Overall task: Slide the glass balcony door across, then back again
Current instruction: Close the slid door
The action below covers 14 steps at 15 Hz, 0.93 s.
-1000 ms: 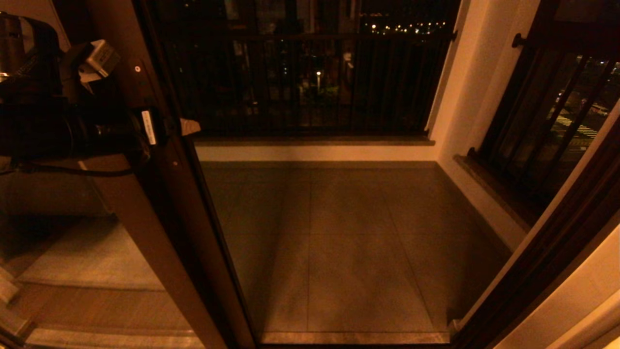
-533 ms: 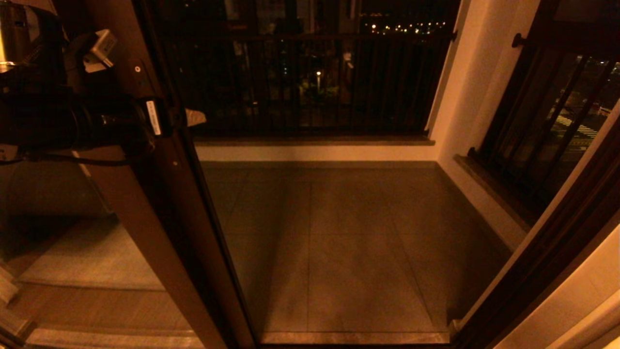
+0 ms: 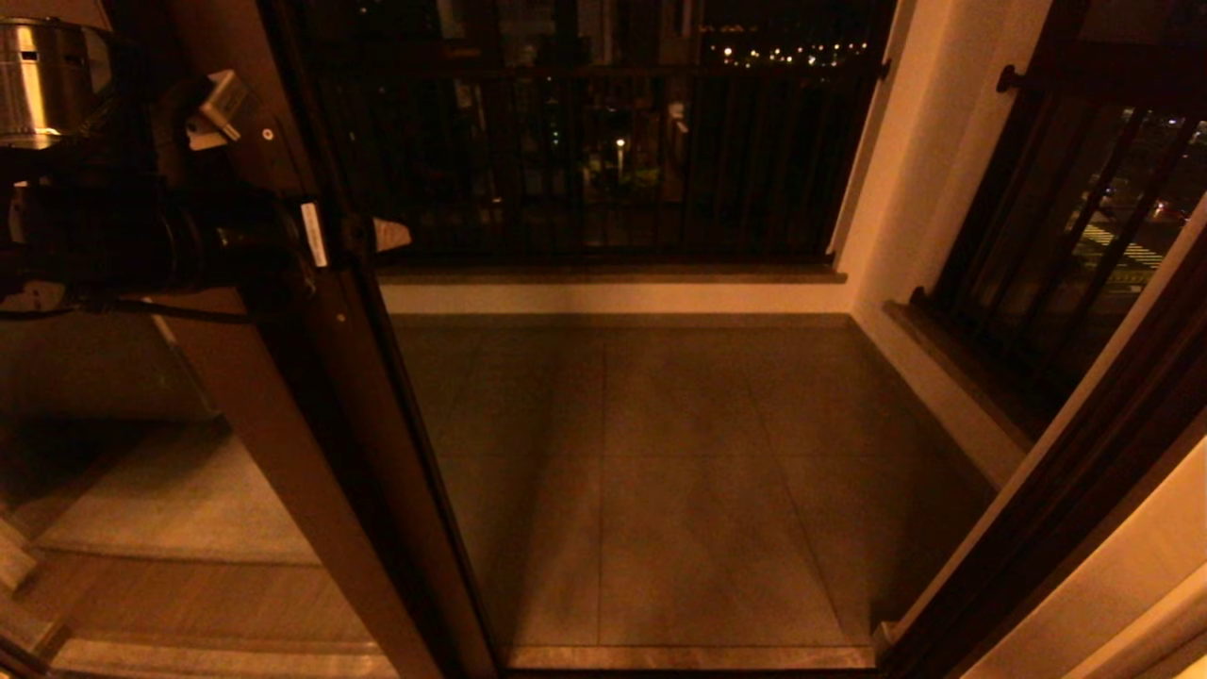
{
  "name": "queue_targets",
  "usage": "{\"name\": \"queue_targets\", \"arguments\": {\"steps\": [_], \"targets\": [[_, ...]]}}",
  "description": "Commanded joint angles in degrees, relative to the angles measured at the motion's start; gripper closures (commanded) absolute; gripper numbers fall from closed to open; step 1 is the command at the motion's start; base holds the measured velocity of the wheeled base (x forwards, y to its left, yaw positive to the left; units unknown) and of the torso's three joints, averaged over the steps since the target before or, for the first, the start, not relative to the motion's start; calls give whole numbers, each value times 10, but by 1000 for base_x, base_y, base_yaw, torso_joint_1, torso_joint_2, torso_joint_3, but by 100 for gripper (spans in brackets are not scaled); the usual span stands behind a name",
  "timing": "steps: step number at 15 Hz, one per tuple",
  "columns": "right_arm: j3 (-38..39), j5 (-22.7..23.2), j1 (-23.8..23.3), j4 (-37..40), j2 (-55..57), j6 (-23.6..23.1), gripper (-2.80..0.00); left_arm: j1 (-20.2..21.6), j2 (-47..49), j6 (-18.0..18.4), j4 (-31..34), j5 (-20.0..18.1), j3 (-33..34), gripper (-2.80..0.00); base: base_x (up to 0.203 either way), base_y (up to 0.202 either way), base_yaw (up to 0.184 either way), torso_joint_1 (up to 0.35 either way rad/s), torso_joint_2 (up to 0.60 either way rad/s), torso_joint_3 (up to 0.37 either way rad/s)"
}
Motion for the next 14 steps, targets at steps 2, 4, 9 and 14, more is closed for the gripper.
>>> {"name": "queue_targets", "arguments": {"steps": [2,4,9,14], "targets": [[0,0,0,1,0,0,0,0,5,-1,-4,-11,-4,-280,0,0,0,0,0,0],[0,0,0,1,0,0,0,0,6,-1,-17,-25,-7,-280,0,0,0,0,0,0],[0,0,0,0,0,0,0,0,11,-1,-21,-44,-4,-280,0,0,0,0,0,0],[0,0,0,0,0,0,0,-1,4,-3,-21,-88,-1,-280,0,0,0,0,0,0]]}}
